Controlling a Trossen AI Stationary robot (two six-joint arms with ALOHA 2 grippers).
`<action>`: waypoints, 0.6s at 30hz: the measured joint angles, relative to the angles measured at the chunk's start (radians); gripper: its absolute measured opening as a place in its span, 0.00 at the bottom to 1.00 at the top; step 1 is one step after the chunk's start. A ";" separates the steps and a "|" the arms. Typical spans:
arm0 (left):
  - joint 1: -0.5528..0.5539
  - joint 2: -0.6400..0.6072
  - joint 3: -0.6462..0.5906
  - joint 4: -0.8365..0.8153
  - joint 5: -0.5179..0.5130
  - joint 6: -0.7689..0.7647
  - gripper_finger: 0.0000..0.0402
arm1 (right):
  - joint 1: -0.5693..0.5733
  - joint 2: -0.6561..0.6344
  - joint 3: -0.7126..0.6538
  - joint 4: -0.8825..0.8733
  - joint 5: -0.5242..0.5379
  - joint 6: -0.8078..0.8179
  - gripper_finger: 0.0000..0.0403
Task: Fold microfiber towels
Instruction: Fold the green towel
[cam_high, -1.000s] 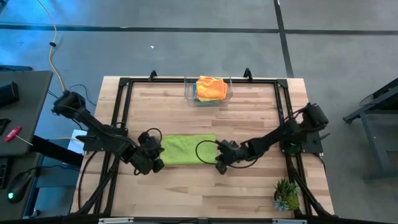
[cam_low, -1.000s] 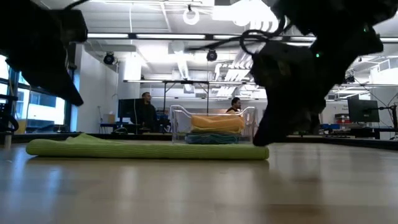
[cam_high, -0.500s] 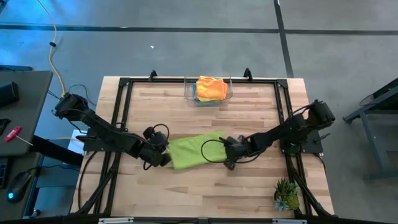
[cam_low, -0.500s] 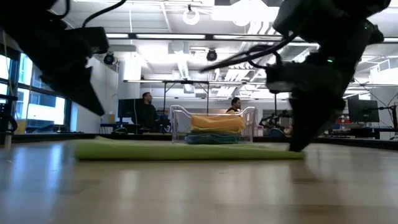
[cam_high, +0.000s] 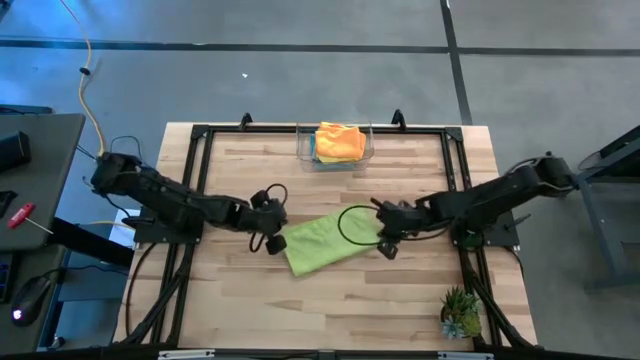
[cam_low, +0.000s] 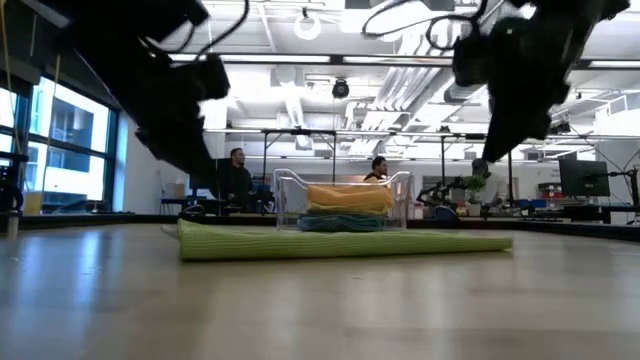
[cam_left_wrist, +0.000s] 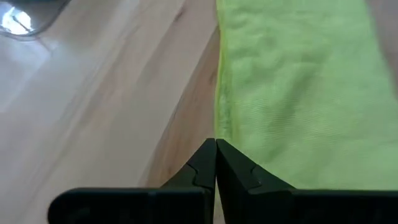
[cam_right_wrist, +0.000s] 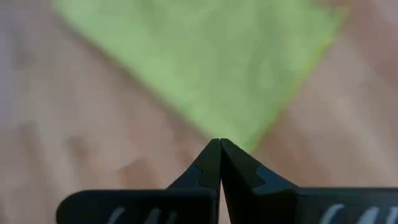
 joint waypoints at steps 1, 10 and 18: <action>0.016 0.014 0.001 0.005 0.014 0.017 0.00 | 0.012 -0.005 0.000 0.014 -0.024 0.029 0.00; 0.069 0.161 0.000 0.097 0.122 0.065 0.00 | 0.121 0.118 0.001 0.087 -0.027 0.193 0.00; -0.004 0.211 0.001 0.142 0.157 0.006 0.00 | 0.086 0.294 0.001 0.097 -0.072 0.229 0.00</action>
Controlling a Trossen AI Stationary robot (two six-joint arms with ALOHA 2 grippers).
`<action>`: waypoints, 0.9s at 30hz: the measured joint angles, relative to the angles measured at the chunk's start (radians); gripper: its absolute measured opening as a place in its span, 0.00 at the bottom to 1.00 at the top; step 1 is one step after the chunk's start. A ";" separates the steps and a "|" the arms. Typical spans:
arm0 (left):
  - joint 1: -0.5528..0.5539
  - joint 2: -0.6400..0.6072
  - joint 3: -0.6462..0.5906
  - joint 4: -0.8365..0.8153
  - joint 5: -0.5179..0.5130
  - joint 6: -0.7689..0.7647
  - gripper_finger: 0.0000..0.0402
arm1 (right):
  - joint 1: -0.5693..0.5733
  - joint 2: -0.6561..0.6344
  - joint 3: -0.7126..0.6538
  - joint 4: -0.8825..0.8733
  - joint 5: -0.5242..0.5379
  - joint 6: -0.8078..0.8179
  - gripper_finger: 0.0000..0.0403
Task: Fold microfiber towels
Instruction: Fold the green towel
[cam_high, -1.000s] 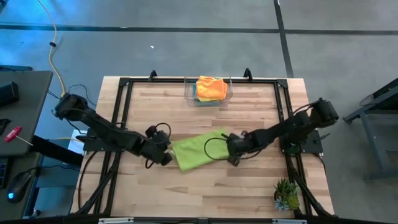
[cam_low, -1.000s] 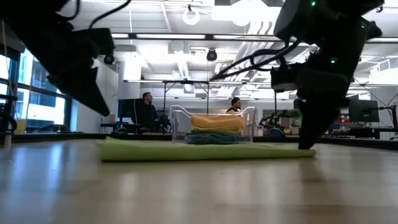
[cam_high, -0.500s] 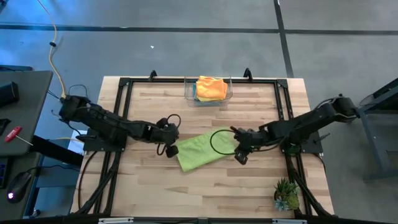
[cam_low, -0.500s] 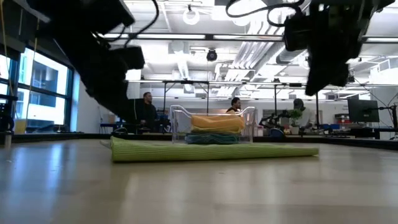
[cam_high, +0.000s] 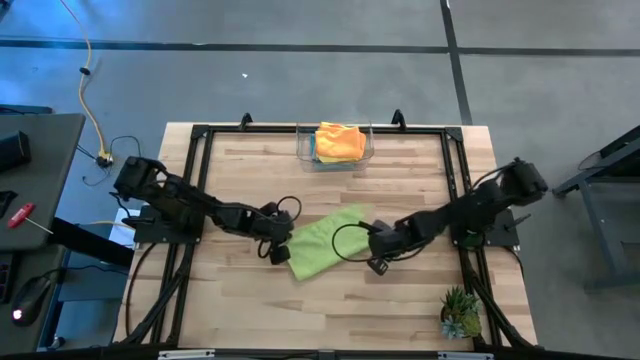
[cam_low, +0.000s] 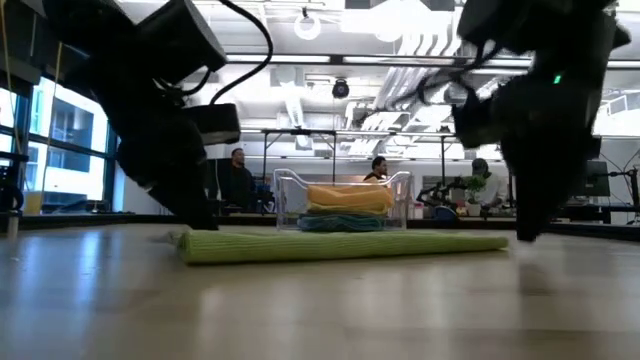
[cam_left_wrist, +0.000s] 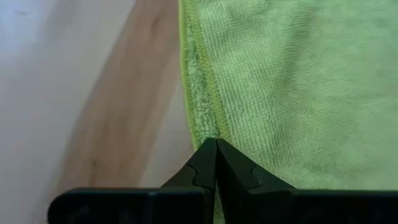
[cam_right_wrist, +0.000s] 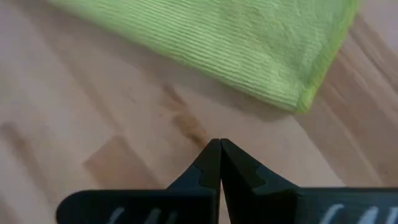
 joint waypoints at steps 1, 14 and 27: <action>-0.014 0.000 0.000 0.000 0.001 -0.014 0.00 | -0.008 0.017 0.000 -0.001 -0.003 0.000 0.00; -0.257 0.001 0.000 0.125 -0.067 -0.307 0.00 | -0.104 0.042 0.002 0.004 0.057 -0.112 0.00; -0.283 0.068 0.084 0.273 -0.069 -0.310 0.00 | -0.111 -0.114 -0.002 -0.087 0.091 -0.235 0.00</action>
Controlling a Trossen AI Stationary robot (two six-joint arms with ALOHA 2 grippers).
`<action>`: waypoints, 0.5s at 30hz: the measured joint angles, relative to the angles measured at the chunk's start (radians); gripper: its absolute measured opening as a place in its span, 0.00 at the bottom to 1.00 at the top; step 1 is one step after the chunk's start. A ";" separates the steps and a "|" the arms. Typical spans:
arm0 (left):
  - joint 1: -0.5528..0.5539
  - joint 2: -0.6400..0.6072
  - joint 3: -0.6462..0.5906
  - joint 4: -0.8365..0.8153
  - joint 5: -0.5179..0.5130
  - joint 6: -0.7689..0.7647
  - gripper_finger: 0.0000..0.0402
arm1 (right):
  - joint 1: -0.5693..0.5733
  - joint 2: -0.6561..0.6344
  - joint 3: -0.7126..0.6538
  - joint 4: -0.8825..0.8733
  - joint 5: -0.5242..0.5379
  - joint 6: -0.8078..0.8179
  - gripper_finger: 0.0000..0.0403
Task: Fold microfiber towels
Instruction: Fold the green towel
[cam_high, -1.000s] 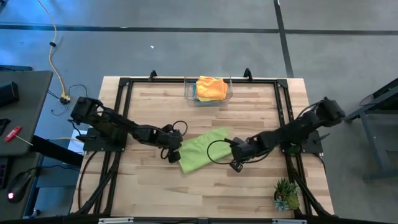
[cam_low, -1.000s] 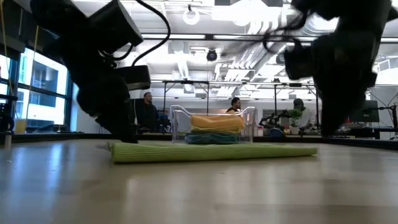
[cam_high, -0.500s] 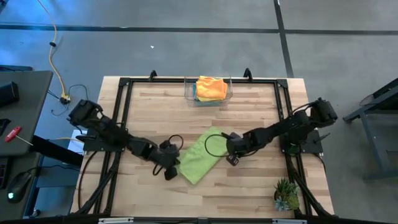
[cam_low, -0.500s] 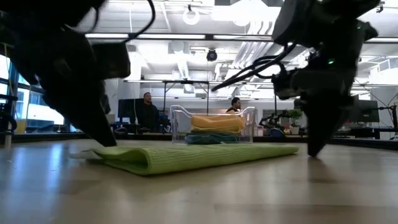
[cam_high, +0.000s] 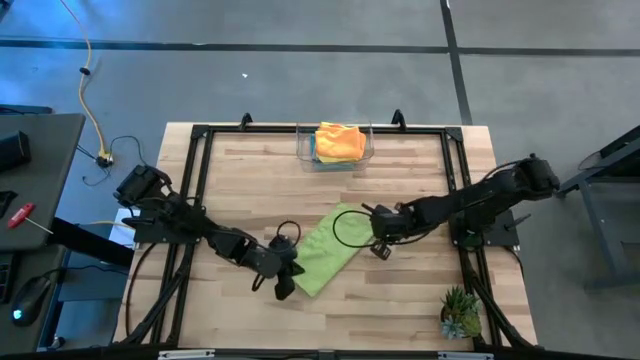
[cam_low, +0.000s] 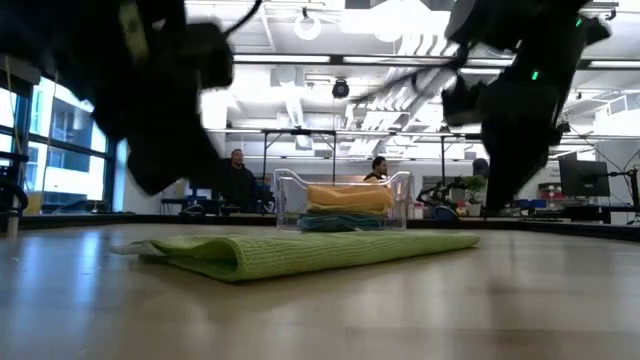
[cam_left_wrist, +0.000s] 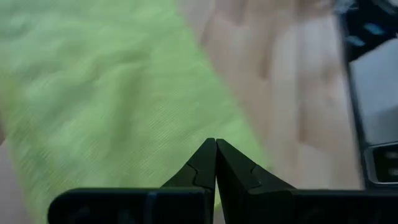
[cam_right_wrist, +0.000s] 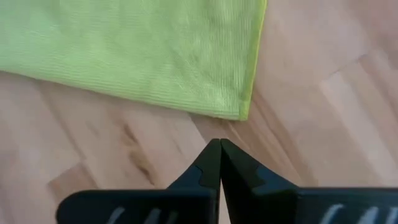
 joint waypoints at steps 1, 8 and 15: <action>0.000 -0.004 0.018 -0.009 0.005 0.023 0.00 | 0.010 -0.025 0.000 -0.003 0.013 0.000 0.00; -0.006 -0.071 0.143 -0.193 0.021 0.183 0.00 | 0.118 -0.171 0.000 -0.021 0.165 0.055 0.00; -0.010 -0.196 0.177 -0.392 0.023 0.248 0.00 | 0.247 -0.202 0.002 0.029 0.292 0.107 0.00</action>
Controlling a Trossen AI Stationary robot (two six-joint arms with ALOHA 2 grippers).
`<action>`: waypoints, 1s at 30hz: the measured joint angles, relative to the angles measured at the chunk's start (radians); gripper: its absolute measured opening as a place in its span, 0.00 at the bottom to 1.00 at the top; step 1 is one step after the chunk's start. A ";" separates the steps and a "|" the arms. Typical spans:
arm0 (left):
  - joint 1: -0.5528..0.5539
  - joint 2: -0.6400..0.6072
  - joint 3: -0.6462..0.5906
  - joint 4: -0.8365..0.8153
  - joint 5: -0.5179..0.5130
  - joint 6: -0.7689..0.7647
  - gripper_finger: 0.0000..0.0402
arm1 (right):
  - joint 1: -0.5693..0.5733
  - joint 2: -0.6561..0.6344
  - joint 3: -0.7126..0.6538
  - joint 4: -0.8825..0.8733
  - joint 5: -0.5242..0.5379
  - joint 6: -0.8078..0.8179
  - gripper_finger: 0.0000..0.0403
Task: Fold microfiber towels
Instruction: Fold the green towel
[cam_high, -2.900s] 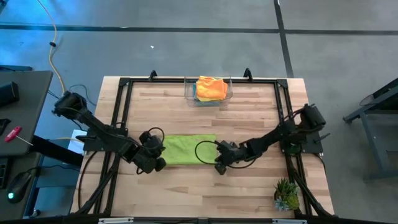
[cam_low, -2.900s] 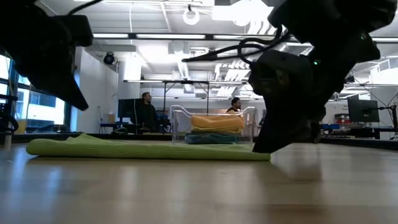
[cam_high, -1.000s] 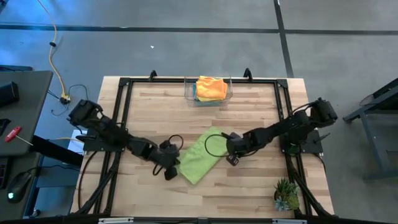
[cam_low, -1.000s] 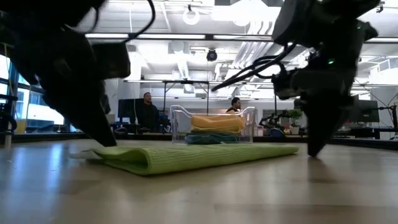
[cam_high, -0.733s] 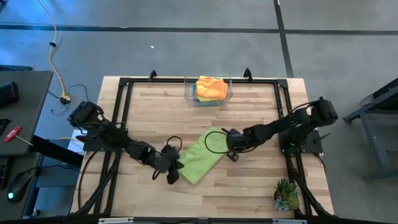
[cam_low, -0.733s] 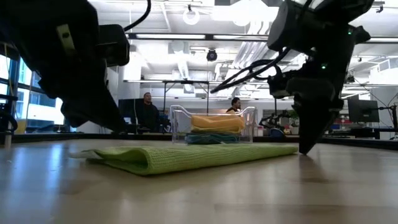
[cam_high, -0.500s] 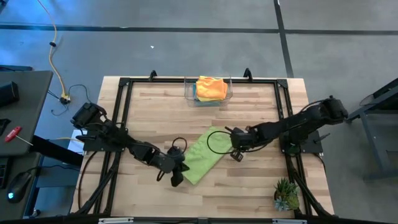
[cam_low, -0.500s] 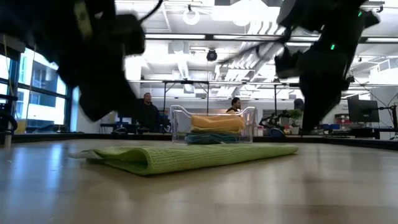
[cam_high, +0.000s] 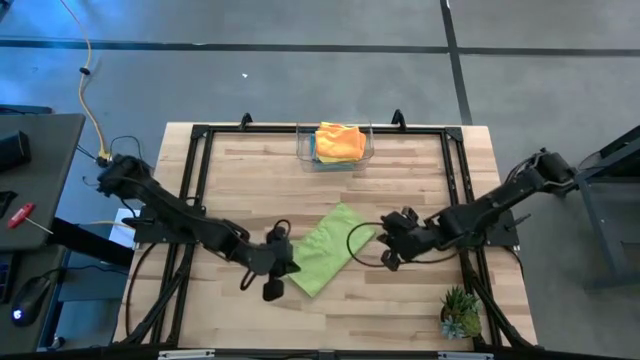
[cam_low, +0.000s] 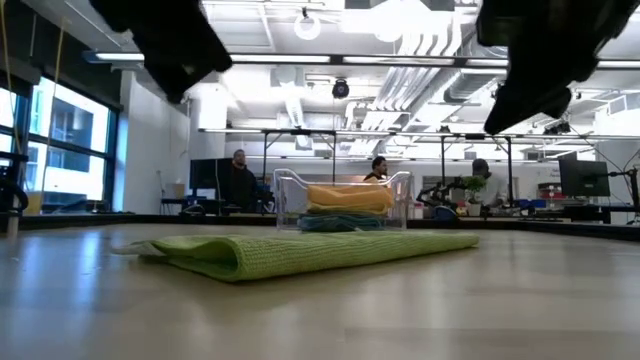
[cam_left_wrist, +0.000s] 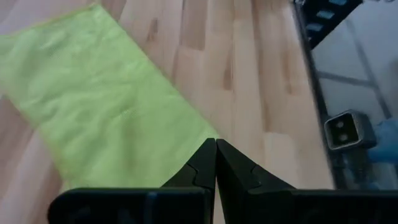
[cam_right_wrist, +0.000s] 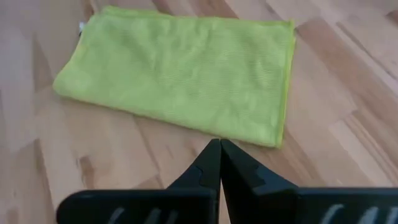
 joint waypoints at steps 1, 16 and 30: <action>0.000 -0.012 -0.002 -0.028 -0.002 0.000 0.00 | 0.016 0.000 0.000 0.003 0.005 0.007 0.00; -0.023 0.057 -0.203 -0.022 0.032 -0.143 0.00 | 0.176 0.032 0.001 -0.052 0.022 0.244 0.00; -0.032 0.257 -0.139 0.254 0.082 -0.195 0.00 | 0.167 0.047 0.000 -0.072 0.010 0.238 0.00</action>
